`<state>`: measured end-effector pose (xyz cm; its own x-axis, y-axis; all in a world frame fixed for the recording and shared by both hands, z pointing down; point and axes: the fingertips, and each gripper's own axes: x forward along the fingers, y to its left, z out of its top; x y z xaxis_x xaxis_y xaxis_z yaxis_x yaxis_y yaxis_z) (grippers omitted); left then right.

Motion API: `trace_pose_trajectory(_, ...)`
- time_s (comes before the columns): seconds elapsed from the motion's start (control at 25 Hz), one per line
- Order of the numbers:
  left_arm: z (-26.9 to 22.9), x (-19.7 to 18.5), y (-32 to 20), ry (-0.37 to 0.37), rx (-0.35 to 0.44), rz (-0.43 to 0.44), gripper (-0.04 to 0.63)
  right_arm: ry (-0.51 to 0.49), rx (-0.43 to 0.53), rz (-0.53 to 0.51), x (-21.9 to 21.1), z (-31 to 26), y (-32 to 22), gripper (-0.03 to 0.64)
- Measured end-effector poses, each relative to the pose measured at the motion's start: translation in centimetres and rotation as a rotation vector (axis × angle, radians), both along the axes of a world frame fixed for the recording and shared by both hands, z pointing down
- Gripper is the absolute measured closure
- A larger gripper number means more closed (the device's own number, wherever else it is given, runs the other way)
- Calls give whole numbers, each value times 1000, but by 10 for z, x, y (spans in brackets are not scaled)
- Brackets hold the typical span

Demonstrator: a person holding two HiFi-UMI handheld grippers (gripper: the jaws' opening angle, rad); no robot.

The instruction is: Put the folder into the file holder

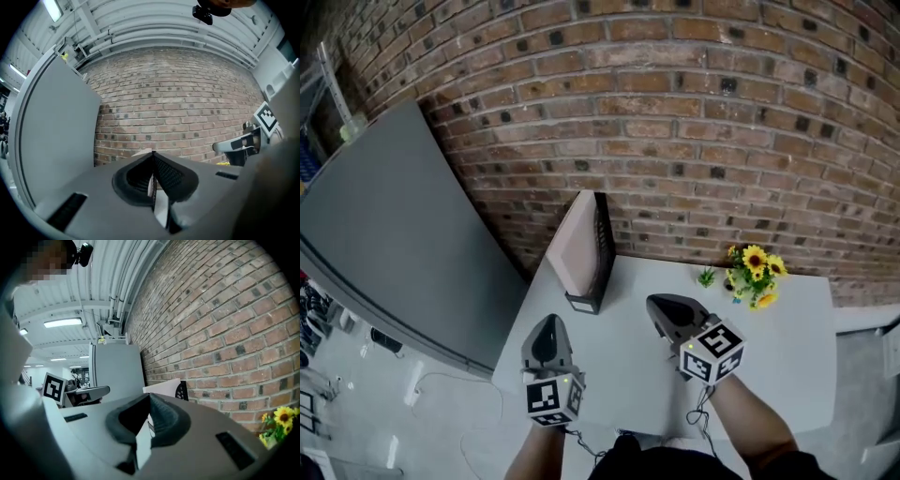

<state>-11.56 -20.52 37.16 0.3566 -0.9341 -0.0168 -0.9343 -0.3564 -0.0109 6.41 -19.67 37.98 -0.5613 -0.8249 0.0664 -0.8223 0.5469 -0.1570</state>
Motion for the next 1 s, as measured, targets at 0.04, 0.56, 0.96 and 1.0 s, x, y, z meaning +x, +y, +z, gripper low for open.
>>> trace_pose_trajectory(0.04, 0, 5, 13, -3, -6, 4, 588, 0, 5, -10, 2, -2, 9, 614)
trace_pose_trajectory(0.56, 18, 63, 154, 13, -130, 22, 589, -18, 8, -133, 27, -3, 106, 614)
trace_pose_trajectory(0.96, 18, 74, 185, 53, -123, -1, 589, -2, 18, -170, 33, -2, 134, 614)
trace_pose_trajectory(1.0, 19, 75, 185, 53, -124, 2, 589, -4, 18, -169, 33, -2, 135, 614)
